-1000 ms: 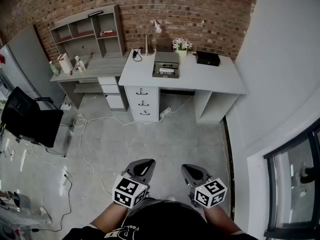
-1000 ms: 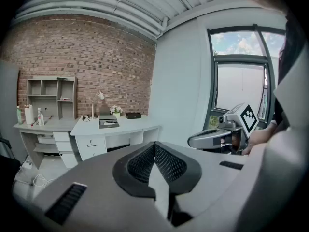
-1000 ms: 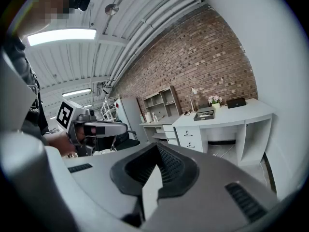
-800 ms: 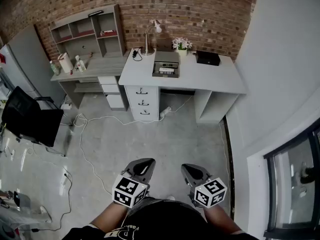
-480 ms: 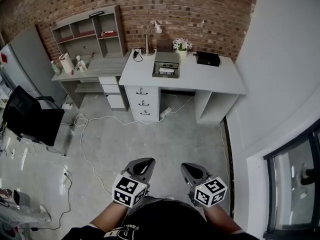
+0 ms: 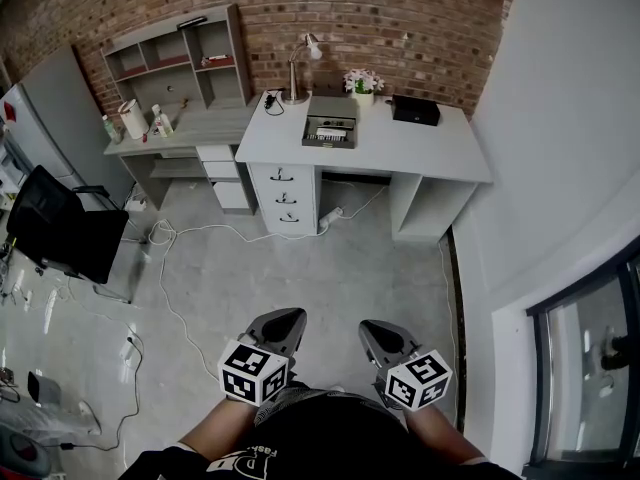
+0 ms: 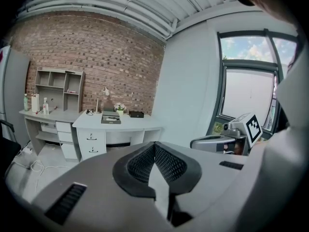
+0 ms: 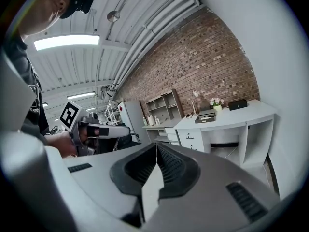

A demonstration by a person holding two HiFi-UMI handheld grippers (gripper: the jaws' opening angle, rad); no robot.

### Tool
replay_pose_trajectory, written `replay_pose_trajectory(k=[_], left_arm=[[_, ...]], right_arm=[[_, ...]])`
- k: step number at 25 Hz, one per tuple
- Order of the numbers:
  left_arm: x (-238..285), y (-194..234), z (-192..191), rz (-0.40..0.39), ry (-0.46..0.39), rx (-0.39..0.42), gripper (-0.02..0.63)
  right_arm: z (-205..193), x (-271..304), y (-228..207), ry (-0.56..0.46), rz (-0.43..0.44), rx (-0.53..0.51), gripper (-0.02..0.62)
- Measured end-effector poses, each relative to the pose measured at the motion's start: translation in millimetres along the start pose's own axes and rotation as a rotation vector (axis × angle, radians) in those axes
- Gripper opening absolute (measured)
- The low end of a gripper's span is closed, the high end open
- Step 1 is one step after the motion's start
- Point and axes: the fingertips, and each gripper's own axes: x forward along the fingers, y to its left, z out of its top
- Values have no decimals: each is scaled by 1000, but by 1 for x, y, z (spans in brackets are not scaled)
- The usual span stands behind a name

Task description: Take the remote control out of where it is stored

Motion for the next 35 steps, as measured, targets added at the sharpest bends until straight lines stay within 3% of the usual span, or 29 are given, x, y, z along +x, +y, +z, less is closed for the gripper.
replay_pose_trajectory(k=[17,35], left_arm=[[16,-20,-6,9,33,60,7],[80,43,17,-40,71,51,7]], right_arm=[[-4,-11,-25,6,-1,17,6],[13,61,-74,46,-52,62,6]])
